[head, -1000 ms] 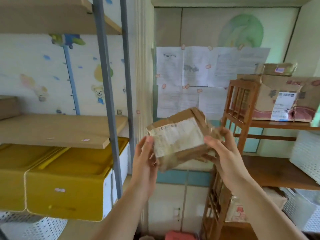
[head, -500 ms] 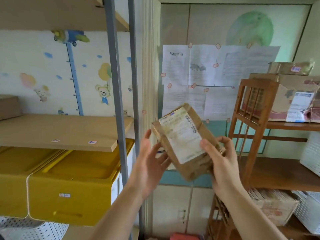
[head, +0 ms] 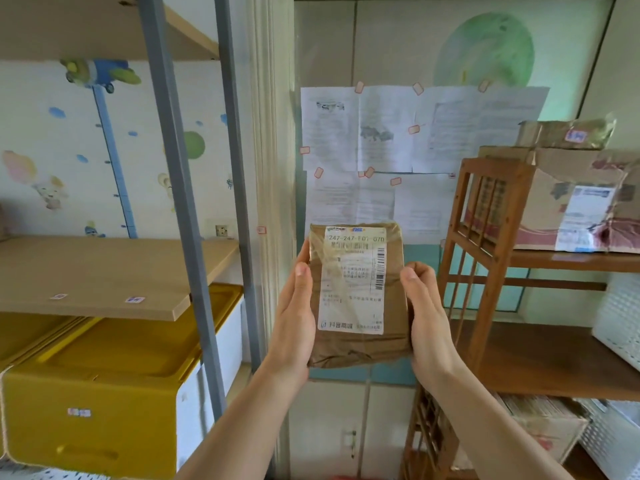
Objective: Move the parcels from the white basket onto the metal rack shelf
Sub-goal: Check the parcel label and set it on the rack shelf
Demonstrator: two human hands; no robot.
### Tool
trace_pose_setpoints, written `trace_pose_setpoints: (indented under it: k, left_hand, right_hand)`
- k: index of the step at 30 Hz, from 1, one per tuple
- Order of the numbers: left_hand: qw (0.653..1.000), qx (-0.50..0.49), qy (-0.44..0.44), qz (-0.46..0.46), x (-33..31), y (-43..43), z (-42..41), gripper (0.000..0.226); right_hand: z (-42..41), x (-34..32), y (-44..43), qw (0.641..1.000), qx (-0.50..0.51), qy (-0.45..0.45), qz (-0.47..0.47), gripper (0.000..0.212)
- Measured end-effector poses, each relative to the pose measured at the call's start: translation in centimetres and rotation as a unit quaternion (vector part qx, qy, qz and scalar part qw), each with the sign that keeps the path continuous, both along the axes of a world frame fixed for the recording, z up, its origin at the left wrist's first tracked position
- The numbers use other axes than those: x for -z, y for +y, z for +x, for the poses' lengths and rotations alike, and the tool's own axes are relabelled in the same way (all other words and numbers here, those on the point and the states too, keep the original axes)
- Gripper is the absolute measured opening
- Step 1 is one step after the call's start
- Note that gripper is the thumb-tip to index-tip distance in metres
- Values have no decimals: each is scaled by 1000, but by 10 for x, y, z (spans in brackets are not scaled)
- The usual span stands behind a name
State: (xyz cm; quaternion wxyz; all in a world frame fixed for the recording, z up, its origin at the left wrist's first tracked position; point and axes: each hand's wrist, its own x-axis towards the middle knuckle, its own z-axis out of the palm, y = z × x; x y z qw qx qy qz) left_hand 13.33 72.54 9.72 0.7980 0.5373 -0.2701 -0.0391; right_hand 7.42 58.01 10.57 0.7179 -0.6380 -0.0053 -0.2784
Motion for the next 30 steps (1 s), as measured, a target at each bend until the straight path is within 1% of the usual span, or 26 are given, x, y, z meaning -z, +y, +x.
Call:
trace_pose_setpoints:
  k: [3,5,8,11,14,16,18,20,22,24,25,27,28,30]
  left_hand:
    - [1000,-8,12,-1,-4,-12,1,48]
    - [1000,-17,24,-5,-4,-16,2,45]
    - [999,-23,27,-1,0,-20,1,46]
    - [999,-30,26,2,1,-18,2,48]
    - [999,-29,21,11,1,-11,3,55]
    - [999,-25,22,0,1,-1,7,59]
    - [1000,-17,13,11,-1,16,12,71]
    - [999,-6,7,45,-6,36,16,83]
    - [998,-10,3,66,-10,55,19,75]
    - [997,-46,-9,56,-12,71,21,63]
    - [996,-74,-16,44,-11,79,22,58]
    - [990,-134,-21,23,-11,99,25,52]
    - [986,-164,-18,19,-11,111,27,49]
    - [974,-226,-9,32,-10,140,34,49]
  right_hand:
    - [5,1,-15,1000,-25,-4,1,25]
    - [11,4,-23,999,-34,-12,0,24]
    - [18,9,-29,999,-48,-13,9,27]
    - [23,13,-29,998,-56,-6,12,25]
    - [23,15,-25,997,-72,-3,14,23]
    - [21,11,-25,996,-89,10,3,25]
    - [17,0,-25,988,-146,40,16,35]
    - [14,-11,-23,971,-215,84,67,54]
    - [16,-14,-17,958,-228,107,136,65]
    - [21,-11,-3,951,-227,84,194,70]
    - [23,-10,6,949,-226,65,207,71]
    - [28,-10,30,954,-217,26,208,75]
    - [30,-11,45,961,-204,10,189,81]
    - [34,-9,80,980,-174,-22,98,97]
